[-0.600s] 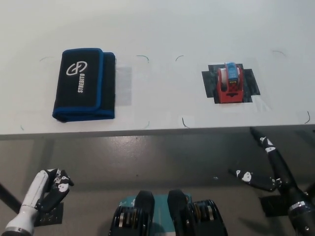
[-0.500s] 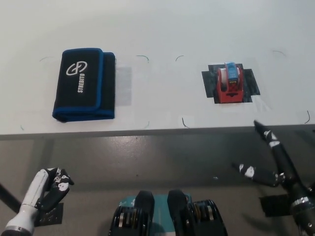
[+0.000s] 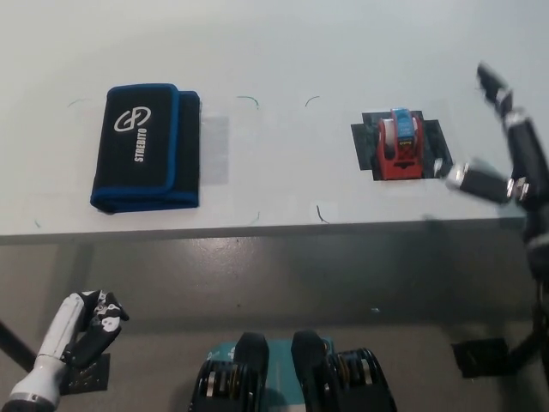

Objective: Use the right hand to move the tape on the right hand side to the notebook on the left hand side

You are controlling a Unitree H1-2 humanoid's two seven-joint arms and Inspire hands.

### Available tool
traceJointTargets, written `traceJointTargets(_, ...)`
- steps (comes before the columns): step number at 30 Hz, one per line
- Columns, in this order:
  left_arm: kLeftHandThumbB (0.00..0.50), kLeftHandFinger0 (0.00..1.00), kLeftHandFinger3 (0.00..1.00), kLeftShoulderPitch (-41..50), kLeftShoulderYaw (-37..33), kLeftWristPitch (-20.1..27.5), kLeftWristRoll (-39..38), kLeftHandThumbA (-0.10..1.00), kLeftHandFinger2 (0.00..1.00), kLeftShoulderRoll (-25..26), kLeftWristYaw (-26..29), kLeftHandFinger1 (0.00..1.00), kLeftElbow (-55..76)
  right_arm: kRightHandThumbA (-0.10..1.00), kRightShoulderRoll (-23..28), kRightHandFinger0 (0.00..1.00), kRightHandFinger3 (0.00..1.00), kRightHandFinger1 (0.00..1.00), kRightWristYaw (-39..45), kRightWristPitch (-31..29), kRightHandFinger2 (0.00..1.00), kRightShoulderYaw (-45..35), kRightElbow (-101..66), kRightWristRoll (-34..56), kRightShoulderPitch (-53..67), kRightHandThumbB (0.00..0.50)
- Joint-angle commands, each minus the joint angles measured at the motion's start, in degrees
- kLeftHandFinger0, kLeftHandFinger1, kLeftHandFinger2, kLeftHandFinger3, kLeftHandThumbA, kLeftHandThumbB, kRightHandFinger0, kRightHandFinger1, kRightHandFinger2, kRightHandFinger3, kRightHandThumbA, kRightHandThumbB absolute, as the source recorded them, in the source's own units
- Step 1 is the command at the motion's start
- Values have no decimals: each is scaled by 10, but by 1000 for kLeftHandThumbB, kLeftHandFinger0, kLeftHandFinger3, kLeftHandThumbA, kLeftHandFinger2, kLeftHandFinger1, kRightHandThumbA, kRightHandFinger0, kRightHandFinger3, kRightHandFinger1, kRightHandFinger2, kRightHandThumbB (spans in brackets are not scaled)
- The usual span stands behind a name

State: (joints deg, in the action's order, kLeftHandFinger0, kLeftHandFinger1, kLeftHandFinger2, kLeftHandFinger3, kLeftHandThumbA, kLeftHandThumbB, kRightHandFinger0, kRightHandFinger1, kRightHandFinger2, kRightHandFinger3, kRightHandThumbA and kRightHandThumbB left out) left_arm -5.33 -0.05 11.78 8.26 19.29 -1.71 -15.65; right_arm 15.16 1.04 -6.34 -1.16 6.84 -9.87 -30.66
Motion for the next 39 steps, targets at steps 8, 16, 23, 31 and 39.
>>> traceJointTargets(8, 185, 63, 285, -3, 3, 31, 0, 225, 178, -3, 4, 44, 2, 981, 35, 1000, 1000, 1000, 9, 1, 1000, 9, 192, -6, -182, 202)
traceJointTargets(16, 187, 0, 296, -3, 4, 32, 10, 341, 151, -5, 10, 0, 7, 973, 20, 1000, 1000, 1000, 9, -42, 1000, -3, 370, 28, -267, 184)
traceJointTargets(23, 219, 36, 296, -12, 9, 43, 1, 394, 162, -7, 11, 26, -8, 952, 20, 1000, 1000, 1000, 33, -53, 1000, 11, 482, 30, -292, 158)
traceJointTargets(31, 199, 30, 294, -12, 9, 44, 9, 356, 164, -9, 16, 25, -6, 924, 16, 1000, 1000, 1000, 34, -85, 1000, 40, 577, 14, -275, 149)
traceJointTargets(39, 218, 14, 293, -13, 14, 31, -1, 356, 162, -12, 10, 13, 0, 954, -4, 1000, 1000, 1000, 18, -109, 1000, 59, 603, 10, -246, 148)
